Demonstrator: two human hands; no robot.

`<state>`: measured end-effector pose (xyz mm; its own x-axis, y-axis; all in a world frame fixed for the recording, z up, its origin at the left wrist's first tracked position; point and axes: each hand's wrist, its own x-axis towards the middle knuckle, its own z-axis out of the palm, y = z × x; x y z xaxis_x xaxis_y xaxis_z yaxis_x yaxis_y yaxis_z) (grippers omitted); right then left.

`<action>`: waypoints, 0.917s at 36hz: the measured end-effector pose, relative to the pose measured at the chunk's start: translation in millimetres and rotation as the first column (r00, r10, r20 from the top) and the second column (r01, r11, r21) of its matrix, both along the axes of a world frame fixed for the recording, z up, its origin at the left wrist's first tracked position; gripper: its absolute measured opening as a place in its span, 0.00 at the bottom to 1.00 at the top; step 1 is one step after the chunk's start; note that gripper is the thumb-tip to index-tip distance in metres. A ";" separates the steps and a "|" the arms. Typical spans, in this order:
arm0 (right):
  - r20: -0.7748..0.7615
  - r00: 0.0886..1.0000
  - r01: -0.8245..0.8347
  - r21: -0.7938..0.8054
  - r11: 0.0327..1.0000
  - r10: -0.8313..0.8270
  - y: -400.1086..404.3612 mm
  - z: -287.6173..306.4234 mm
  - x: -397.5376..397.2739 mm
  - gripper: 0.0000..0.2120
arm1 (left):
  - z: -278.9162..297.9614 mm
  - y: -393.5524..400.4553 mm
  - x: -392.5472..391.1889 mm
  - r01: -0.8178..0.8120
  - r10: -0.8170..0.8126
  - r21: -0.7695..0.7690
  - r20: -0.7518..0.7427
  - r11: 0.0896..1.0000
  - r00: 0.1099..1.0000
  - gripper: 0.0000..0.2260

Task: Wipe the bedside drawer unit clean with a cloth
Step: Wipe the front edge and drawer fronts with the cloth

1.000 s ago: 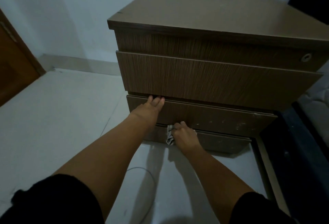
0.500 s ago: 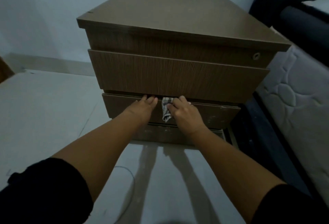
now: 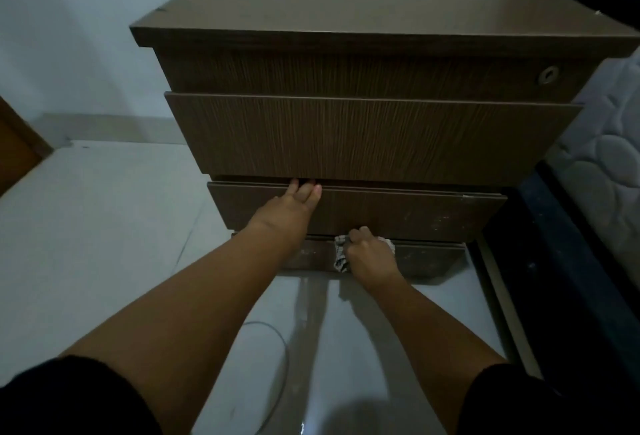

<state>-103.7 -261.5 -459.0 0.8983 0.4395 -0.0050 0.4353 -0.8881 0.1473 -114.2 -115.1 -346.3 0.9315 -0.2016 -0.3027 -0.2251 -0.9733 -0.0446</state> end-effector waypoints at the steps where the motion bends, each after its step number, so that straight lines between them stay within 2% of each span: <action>1: -0.024 1.000 0.008 -0.004 1.000 -0.008 -0.4 -5.4 3.1 0.10 | -1.7 0.8 0.7 0.001 -0.001 -0.002 0.009 1.000 1.000 0.36; 3: -0.078 0.997 -0.002 0.016 1.000 0.003 1.8 -7.6 3.8 0.13 | -3.4 3.8 1.3 0.004 -0.004 0.000 0.014 1.000 1.000 0.36; 7: -0.058 0.997 -0.048 0.073 0.996 0.052 4.2 -2.0 -2.0 0.13 | -6.9 8.5 0.5 -0.015 0.015 0.015 -0.001 1.000 1.000 0.36; 10: 0.080 0.988 -0.139 0.144 0.980 0.128 -2.3 19.1 -7.9 0.07 | -4.7 7.5 1.8 -0.022 0.022 0.014 -0.001 1.000 1.000 0.37; 12: 0.159 0.974 -0.188 0.181 0.965 0.160 -10.3 38.1 -10.6 0.12 | 1.6 5.5 0.4 -0.040 0.040 -0.005 -0.008 0.999 0.999 0.37; 14: 0.233 0.960 -0.203 0.215 0.955 0.152 -19.5 56.4 -11.1 0.14 | 7.1 3.2 -2.7 -0.066 0.066 -0.026 -0.002 0.997 0.998 0.37; 19: 0.379 0.923 -0.157 0.201 0.967 0.071 -49.5 87.8 -8.0 0.04 | 1.2 -21.6 -4.0 0.006 -0.004 -0.070 0.029 0.998 1.000 0.37; 24: 0.340 0.938 -0.127 0.167 0.978 0.064 -55.3 81.6 -12.4 0.08 | -4.7 -42.7 -0.6 0.028 -0.027 -0.019 0.032 0.999 0.999 0.38; 33: 0.170 0.985 -0.018 0.159 0.987 -0.010 -50.6 26.6 -5.4 0.13 | -5.2 -47.1 2.9 0.026 -0.026 0.024 0.013 0.999 1.000 0.36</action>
<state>-109.1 -312.1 -432.4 0.8782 0.4257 0.2179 0.4196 -0.9045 0.0760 -111.3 -162.2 -351.5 0.9302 -0.2184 -0.2950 -0.2493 -0.9658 -0.0711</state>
